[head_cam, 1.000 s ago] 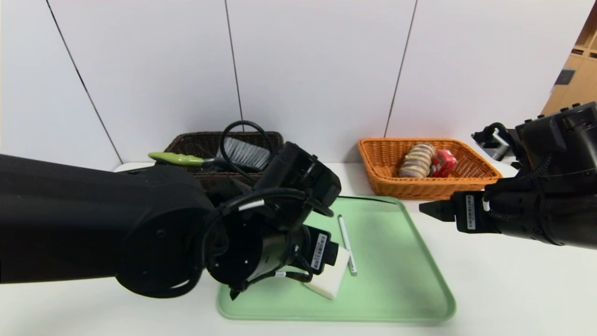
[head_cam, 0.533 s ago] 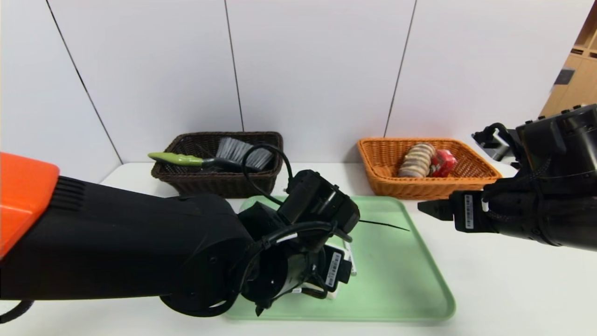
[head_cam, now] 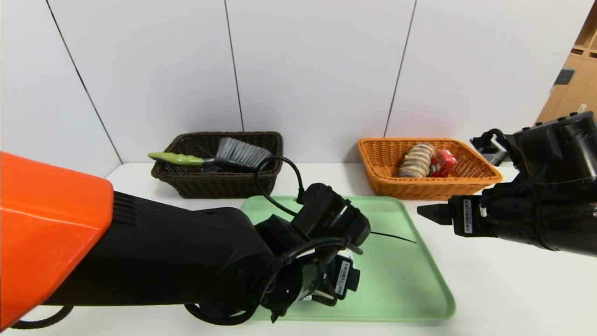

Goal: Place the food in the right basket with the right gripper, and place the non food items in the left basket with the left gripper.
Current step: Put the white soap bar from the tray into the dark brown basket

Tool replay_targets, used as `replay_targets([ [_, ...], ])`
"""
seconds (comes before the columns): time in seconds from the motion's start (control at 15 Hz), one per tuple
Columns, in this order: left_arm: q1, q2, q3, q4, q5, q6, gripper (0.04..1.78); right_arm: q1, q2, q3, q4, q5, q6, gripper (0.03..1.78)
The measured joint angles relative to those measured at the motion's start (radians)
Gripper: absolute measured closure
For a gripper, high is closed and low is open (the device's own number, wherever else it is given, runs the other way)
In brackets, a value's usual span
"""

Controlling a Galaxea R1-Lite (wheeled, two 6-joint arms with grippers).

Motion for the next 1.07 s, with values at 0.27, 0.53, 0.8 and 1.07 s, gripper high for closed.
replay_targets([
  [0.27,-0.001,0.021,0.002,-0.009,0.005,0.0,0.13,0.0,0.0,0.0,0.0,0.0,0.001,0.1],
  [0.53,-0.001,0.027,0.019,-0.009,0.01,0.008,0.19,0.0,0.0,0.0,0.001,0.0,0.0,0.1],
  [0.8,-0.001,0.028,0.03,-0.008,0.01,0.01,0.78,0.0,-0.001,0.001,0.001,0.0,0.001,0.1],
  [1.07,-0.003,0.024,0.033,-0.005,0.009,0.008,0.83,0.001,-0.003,0.001,0.001,0.0,0.0,0.1],
])
